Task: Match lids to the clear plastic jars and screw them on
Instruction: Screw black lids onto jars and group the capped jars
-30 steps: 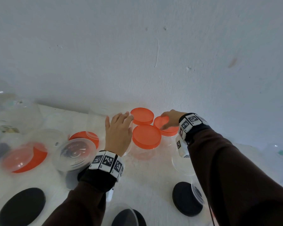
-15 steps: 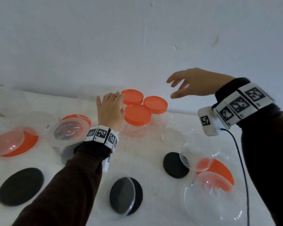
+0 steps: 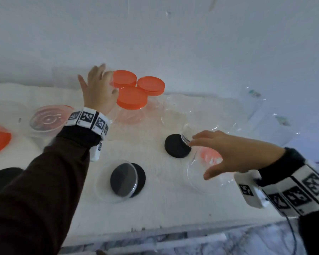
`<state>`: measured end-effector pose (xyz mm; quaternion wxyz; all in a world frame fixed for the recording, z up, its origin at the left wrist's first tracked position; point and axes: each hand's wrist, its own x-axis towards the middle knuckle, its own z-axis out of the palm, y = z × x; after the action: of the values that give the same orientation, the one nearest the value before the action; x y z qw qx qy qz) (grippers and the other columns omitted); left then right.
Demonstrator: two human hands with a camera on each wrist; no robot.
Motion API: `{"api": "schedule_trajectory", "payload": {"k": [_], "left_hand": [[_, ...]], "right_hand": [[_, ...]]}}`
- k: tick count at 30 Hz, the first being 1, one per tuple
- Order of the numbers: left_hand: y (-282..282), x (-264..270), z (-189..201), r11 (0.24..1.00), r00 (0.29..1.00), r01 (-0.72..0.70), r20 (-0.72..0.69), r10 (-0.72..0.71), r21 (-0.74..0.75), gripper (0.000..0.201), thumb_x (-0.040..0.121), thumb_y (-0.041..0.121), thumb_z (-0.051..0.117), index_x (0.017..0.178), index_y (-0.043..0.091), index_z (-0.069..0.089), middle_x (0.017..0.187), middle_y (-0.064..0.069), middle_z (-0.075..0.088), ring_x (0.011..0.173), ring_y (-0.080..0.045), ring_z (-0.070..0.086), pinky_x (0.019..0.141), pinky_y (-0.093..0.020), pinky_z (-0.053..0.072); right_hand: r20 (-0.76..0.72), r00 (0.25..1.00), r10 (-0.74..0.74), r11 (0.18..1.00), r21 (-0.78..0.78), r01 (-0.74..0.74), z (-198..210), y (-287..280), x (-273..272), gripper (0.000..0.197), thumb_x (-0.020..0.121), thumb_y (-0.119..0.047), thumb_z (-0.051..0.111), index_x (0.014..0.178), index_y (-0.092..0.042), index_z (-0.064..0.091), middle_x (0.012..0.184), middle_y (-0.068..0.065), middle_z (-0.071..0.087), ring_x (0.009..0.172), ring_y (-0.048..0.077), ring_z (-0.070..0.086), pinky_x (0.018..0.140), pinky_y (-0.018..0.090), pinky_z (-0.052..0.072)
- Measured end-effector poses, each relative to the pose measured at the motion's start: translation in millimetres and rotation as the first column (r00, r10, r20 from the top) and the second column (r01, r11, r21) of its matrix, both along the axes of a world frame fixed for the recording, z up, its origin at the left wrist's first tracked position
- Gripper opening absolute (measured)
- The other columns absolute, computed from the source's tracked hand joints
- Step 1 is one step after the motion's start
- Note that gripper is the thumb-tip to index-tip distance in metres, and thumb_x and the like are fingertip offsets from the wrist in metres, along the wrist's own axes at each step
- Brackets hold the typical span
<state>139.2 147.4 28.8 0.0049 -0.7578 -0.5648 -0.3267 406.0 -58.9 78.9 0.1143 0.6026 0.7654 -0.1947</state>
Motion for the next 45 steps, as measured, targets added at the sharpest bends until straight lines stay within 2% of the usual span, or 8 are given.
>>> {"api": "schedule_trajectory", "payload": {"k": [3, 6, 9, 12, 16, 25, 40, 45], "left_hand": [[-10, 1, -2, 0.991, 0.995, 0.104, -0.018, -0.103, 0.083, 0.040, 0.085, 0.014, 0.058, 0.123, 0.004, 0.053, 0.142, -0.015, 0.038, 0.134, -0.035, 0.028, 0.110, -0.056, 0.011], [-36, 0, -5, 0.942, 0.947, 0.309, 0.046, -0.317, 0.130, 0.036, 0.080, 0.015, 0.059, 0.114, 0.002, 0.059, 0.123, -0.018, 0.052, 0.116, -0.038, 0.044, 0.102, -0.033, 0.027], [-74, -6, -9, 0.845, 0.852, 0.520, 0.136, -0.505, -0.123, 0.032, 0.086, 0.015, 0.062, 0.118, 0.007, 0.058, 0.115, -0.003, 0.056, 0.110, -0.017, 0.048, 0.091, -0.016, 0.030], [-106, -20, -18, 0.664, 0.756, 0.622, 0.098, -0.647, -0.415, 0.049, 0.082, 0.045, 0.059, 0.123, 0.020, 0.053, 0.116, 0.015, 0.048, 0.112, 0.003, 0.039, 0.096, -0.011, 0.028], [-132, -33, -30, 0.556, 0.721, 0.491, -0.044, -0.691, -0.670, 0.066, 0.077, 0.044, 0.069, 0.134, 0.030, 0.039, 0.138, 0.014, 0.033, 0.127, -0.003, 0.027, 0.108, -0.025, 0.026], [-154, -51, -48, 0.564, 0.692, 0.396, -0.168, -0.702, -0.725, 0.108, 0.061, 0.044, 0.081, 0.144, 0.029, 0.014, 0.150, 0.010, 0.005, 0.136, -0.009, 0.005, 0.113, -0.023, 0.016], [-154, -53, -49, 0.622, 0.769, 0.361, -0.155, -0.620, -0.695, 0.098, 0.065, 0.042, 0.079, 0.141, 0.034, 0.019, 0.145, 0.014, 0.013, 0.129, -0.005, 0.014, 0.108, -0.021, 0.024], [-154, -51, -39, 0.622, 0.782, 0.401, -0.103, -0.615, -0.673, 0.097, 0.065, 0.042, 0.080, 0.141, 0.035, 0.020, 0.143, 0.016, 0.015, 0.127, -0.002, 0.014, 0.104, -0.015, 0.021]], "right_hand": [[0.078, 0.997, -0.008, 0.999, -0.052, 0.012, -18, -13, 10, 0.107, 0.063, -0.050, 0.078, 0.142, -0.048, 0.006, 0.150, -0.019, -0.001, 0.139, 0.011, 0.001, 0.115, 0.034, 0.017], [0.098, 0.995, 0.013, 1.000, -0.027, -0.010, -31, -17, 14, 0.109, 0.063, -0.039, 0.081, 0.142, -0.048, 0.006, 0.147, -0.017, 0.001, 0.138, 0.017, 0.000, 0.113, 0.040, 0.023], [0.073, 0.996, 0.053, 0.997, 0.056, -0.057, -35, -10, 9, 0.102, 0.062, -0.039, 0.078, 0.140, -0.050, 0.014, 0.141, -0.018, 0.010, 0.132, 0.016, 0.011, 0.107, 0.039, 0.032], [0.053, 0.992, 0.116, 0.988, 0.095, -0.121, -35, 2, -6, 0.098, 0.065, -0.040, 0.075, 0.141, -0.049, 0.013, 0.146, -0.018, 0.009, 0.131, 0.013, 0.013, 0.107, 0.037, 0.030], [-0.006, 0.984, 0.179, 0.978, 0.113, -0.177, -37, 26, -34, 0.094, 0.071, -0.033, 0.073, 0.144, -0.040, 0.014, 0.151, -0.014, 0.007, 0.136, 0.014, 0.010, 0.107, 0.034, 0.027], [-0.118, 0.952, 0.282, 0.931, 0.275, -0.241, -55, 88, -80, 0.084, 0.076, -0.034, 0.071, 0.145, -0.024, 0.024, 0.154, 0.001, 0.015, 0.140, 0.021, 0.013, 0.114, 0.037, 0.020], [-0.090, 0.964, 0.249, 0.906, 0.372, -0.199, -66, 116, -105, 0.081, 0.081, -0.052, 0.061, 0.146, -0.024, 0.022, 0.156, 0.000, 0.011, 0.143, 0.024, 0.006, 0.116, 0.045, 0.011], [-0.150, 0.982, 0.119, 0.860, 0.510, -0.027, -45, 98, -67, 0.079, 0.078, -0.056, 0.061, 0.143, -0.024, 0.030, 0.153, -0.001, 0.022, 0.140, 0.021, 0.018, 0.114, 0.043, 0.016]]}}
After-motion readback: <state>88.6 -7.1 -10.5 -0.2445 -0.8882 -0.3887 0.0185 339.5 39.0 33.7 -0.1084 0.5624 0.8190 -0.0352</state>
